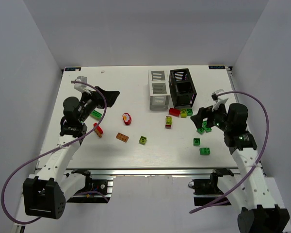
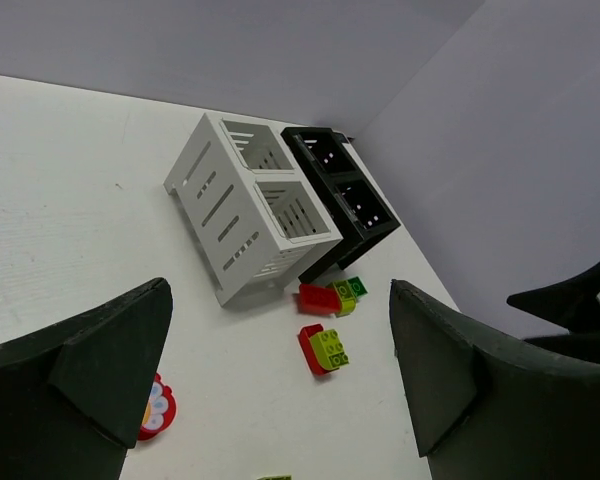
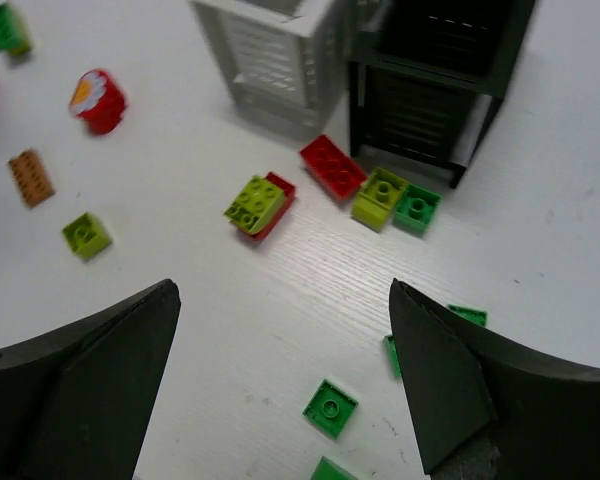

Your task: Sort the legos into containers by color

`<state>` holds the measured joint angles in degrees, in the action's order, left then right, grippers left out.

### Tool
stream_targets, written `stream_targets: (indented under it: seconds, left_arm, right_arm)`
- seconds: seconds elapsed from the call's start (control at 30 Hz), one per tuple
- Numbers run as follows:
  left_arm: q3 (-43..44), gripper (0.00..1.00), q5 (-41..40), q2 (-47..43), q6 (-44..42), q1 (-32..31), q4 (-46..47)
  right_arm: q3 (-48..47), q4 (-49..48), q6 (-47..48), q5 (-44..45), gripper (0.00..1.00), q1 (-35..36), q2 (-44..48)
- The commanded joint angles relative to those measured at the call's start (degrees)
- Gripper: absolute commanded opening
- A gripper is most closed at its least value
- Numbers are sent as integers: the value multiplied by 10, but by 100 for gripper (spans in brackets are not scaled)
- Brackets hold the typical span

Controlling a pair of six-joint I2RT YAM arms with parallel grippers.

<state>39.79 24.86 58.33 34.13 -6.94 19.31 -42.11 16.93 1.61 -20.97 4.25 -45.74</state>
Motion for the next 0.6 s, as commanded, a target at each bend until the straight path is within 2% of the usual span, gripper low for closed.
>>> stream_targets:
  seconds: [0.0, 0.03, 0.1, 0.17, 0.23, 0.27, 0.3, 0.33, 0.37, 0.4, 0.43, 0.47, 0.5, 0.57]
  left_arm:
    - [0, 98, 5, 2, 4, 0, -1]
    - [0, 97, -2, 3, 7, 0, -1]
    - [4, 91, -17, 12, 18, 0, -15]
    - [15, 73, -49, 23, 11, 0, -59]
    - [42, 54, -82, 48, 2, 0, -104]
    - [52, 27, -123, 56, -12, 0, -150]
    - [62, 19, -146, 65, -16, 0, -173]
    - [77, 17, -168, 85, -20, 0, -189]
    - [87, 19, -205, 95, -33, 0, -234]
    - [96, 26, -217, 106, -35, 0, -248]
    - [109, 37, -229, 117, -38, 1, -261]
    - [115, 56, -241, 138, -48, 1, -282]
    - [121, 62, -261, 149, -53, 1, -291]
    - [133, 70, -278, 172, -66, 2, -311]
  right_arm:
    - [48, -29, 119, -180, 90, 3, 53]
    - [58, -29, 177, -214, 90, 3, 62]
    - [69, -23, 200, -269, 90, 8, 72]
    - [70, -4, 240, -309, 89, 12, 73]
    - [67, -13, 216, -282, 89, 18, 79]
    - [67, -18, 206, -246, 89, 20, 82]
    - [67, -21, 202, -225, 86, 21, 85]
    - [62, -22, 196, -199, 71, 21, 83]
    - [56, -16, 181, -150, 62, 21, 79]
    - [48, -9, 176, -132, 52, 22, 70]
    - [35, -3, 174, -118, 41, 23, 64]
    - [30, 8, 174, -103, 40, 26, 58]
    - [26, 14, 179, -99, 48, 30, 52]
    - [19, 25, 189, -84, 69, 44, 50]
